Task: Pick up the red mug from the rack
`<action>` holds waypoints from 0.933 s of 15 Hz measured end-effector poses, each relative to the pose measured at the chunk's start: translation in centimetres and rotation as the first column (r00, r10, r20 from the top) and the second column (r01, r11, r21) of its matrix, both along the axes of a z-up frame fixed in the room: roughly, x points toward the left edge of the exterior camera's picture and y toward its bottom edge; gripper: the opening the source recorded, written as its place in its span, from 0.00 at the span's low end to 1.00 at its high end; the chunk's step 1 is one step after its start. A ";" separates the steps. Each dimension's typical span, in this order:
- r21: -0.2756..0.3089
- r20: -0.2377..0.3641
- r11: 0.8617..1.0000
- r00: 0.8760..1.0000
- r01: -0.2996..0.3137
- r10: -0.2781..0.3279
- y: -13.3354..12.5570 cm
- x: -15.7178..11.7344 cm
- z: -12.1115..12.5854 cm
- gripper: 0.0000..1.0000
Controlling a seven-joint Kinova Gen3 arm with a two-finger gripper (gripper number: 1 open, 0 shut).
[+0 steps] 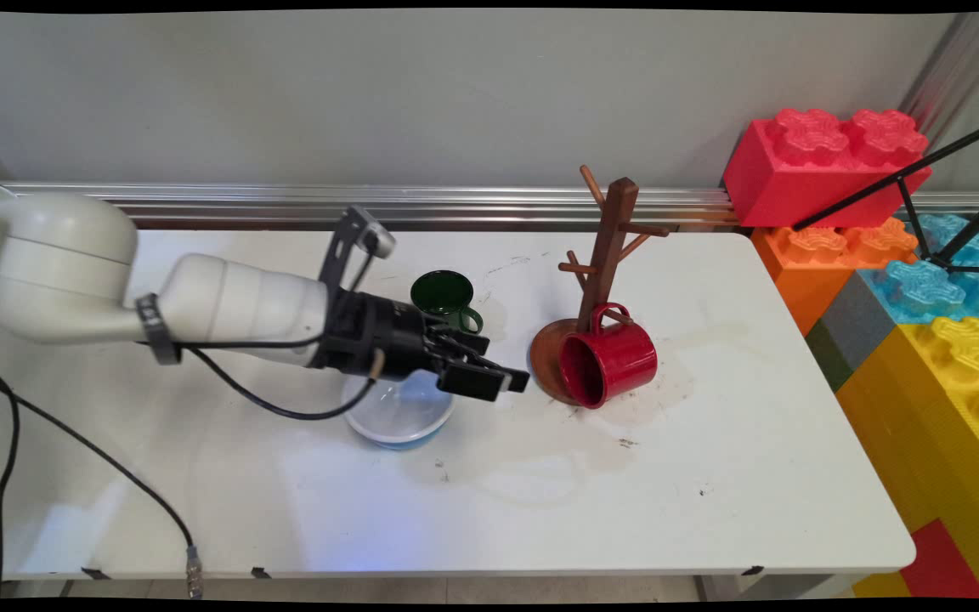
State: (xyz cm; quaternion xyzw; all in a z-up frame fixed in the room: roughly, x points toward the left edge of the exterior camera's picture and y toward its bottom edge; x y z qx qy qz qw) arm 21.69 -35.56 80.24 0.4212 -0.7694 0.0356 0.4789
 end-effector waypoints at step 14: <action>0.040 -0.085 0.997 0.994 -0.061 0.064 -2.5 -4.6 -3.9 1.00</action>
